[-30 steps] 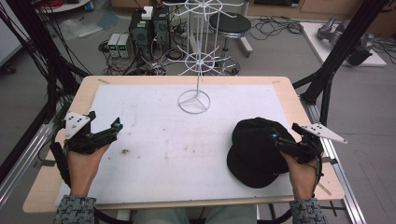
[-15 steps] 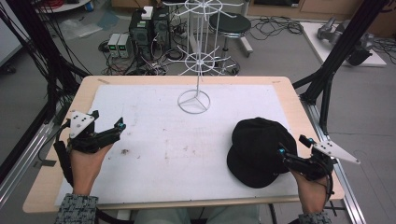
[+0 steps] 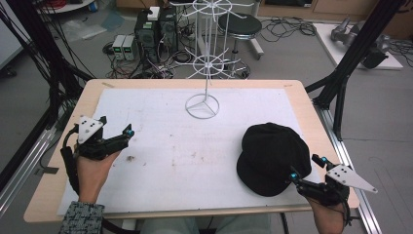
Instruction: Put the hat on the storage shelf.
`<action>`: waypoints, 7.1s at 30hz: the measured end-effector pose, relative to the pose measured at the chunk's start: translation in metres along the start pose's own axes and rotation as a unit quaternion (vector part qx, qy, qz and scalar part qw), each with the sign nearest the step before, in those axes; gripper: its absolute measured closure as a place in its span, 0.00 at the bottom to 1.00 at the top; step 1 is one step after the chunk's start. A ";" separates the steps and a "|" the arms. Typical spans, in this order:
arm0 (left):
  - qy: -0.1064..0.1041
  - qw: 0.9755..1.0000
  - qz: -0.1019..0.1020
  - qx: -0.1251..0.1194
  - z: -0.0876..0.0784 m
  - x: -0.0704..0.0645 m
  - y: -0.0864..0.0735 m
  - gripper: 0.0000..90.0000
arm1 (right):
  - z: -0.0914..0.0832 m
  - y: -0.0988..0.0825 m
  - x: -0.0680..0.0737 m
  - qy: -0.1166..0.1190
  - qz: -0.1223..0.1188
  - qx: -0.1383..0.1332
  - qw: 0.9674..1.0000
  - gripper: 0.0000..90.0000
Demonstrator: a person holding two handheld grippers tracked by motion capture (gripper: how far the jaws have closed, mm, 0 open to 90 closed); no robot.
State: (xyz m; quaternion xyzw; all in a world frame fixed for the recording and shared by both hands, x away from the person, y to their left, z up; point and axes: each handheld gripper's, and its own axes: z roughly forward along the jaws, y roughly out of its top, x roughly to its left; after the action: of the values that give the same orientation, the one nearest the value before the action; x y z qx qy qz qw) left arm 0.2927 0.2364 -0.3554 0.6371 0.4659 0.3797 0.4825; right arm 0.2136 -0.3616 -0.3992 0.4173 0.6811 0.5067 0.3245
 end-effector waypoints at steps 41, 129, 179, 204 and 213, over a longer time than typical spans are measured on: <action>-0.010 1.000 0.005 0.019 0.004 -0.005 -0.007 0.18 | 0.004 -0.053 -0.035 0.030 -0.188 0.072 0.979 0.19; -0.021 0.999 -0.028 0.017 0.000 0.004 -0.008 0.19 | 0.055 -0.029 0.002 0.075 -0.482 0.102 0.867 0.70; -0.023 0.999 -0.026 0.018 0.001 0.003 -0.008 0.19 | 0.080 -0.023 -0.076 -0.023 0.059 0.114 0.991 0.25; -0.029 0.999 -0.022 0.016 0.003 0.000 -0.005 0.19 | 0.110 -0.020 -0.083 -0.021 0.163 0.213 0.963 0.67; -0.026 0.999 -0.024 0.014 0.002 0.002 -0.005 0.19 | 0.106 -0.021 -0.078 -0.045 0.208 0.175 0.961 0.85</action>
State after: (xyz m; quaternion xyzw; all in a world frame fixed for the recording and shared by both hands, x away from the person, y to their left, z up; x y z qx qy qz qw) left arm 0.2944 0.2379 -0.3606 0.6422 0.4736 0.3444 0.4946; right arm 0.3347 -0.3895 -0.4470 0.6223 0.6421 0.4164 0.1643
